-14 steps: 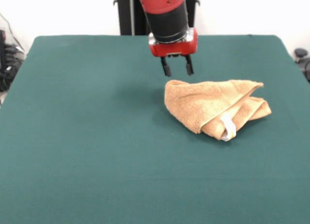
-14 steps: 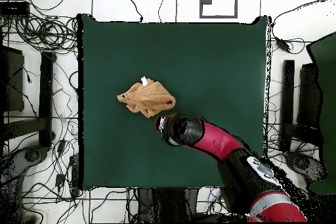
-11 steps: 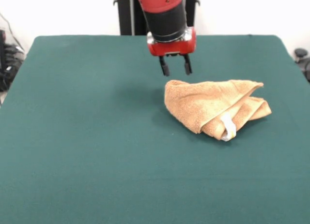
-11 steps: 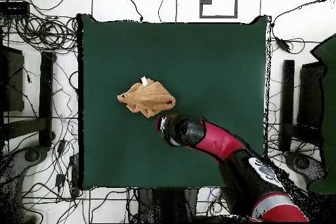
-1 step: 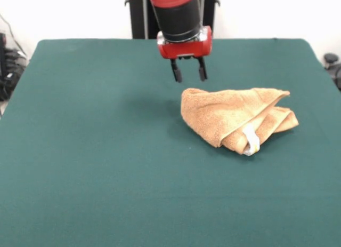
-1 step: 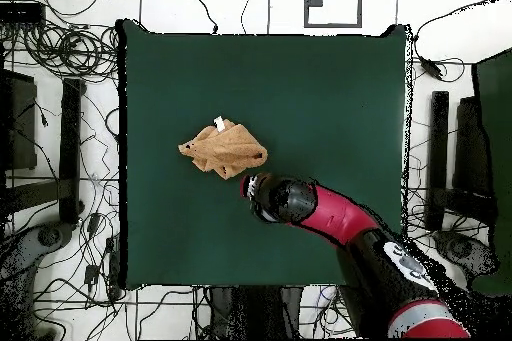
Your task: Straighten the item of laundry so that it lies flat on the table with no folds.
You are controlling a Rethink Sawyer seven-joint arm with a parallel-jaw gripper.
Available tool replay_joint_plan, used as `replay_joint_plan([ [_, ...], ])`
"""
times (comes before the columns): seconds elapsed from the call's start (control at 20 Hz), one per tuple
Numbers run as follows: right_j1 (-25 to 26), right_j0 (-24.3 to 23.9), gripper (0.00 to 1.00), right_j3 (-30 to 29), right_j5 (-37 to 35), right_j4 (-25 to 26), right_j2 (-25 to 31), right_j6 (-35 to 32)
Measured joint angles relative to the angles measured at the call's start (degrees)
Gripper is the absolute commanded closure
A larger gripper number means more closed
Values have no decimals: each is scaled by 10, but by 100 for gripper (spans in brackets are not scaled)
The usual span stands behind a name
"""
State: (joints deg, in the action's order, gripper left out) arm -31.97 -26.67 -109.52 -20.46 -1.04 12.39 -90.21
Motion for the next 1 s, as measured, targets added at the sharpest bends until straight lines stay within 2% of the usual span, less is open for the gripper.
replay_joint_plan([
  [0.6, 47, 12, 0, -7, 88, -13, 38, 0],
  [1.0, 82, 42, 0, -21, 130, -38, 57, -2],
])
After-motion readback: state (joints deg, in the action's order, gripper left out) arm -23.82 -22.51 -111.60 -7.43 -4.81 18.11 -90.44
